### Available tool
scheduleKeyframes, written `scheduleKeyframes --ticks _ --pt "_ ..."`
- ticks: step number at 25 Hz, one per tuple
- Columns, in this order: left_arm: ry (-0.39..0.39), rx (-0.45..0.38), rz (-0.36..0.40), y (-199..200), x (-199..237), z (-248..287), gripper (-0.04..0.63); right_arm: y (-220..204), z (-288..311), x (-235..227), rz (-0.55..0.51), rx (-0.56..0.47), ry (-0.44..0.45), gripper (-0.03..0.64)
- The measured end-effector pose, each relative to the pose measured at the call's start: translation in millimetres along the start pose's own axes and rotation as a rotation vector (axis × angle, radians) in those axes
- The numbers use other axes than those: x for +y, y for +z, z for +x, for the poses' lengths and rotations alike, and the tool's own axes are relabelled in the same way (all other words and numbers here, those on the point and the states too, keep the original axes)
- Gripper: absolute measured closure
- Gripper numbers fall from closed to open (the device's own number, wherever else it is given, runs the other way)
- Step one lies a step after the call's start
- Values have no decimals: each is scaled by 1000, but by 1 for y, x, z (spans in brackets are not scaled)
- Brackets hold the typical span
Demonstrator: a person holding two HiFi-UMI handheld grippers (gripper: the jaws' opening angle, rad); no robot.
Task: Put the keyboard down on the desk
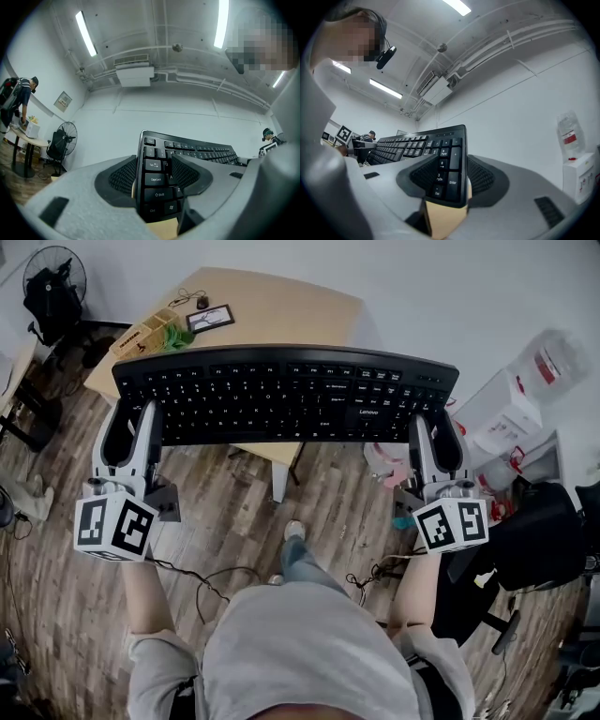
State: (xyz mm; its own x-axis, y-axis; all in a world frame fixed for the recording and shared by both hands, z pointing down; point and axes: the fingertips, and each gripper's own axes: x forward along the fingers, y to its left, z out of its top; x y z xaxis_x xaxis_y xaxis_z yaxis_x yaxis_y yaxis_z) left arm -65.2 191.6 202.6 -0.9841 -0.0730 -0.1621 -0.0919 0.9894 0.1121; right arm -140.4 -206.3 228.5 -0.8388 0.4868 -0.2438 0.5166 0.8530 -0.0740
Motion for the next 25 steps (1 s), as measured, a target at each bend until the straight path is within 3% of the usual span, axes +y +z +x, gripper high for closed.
scheduleKeyframes --ticks 25 --pt "7 12 -7 1 0 0 362 1 0 0 3 8 -2 434"
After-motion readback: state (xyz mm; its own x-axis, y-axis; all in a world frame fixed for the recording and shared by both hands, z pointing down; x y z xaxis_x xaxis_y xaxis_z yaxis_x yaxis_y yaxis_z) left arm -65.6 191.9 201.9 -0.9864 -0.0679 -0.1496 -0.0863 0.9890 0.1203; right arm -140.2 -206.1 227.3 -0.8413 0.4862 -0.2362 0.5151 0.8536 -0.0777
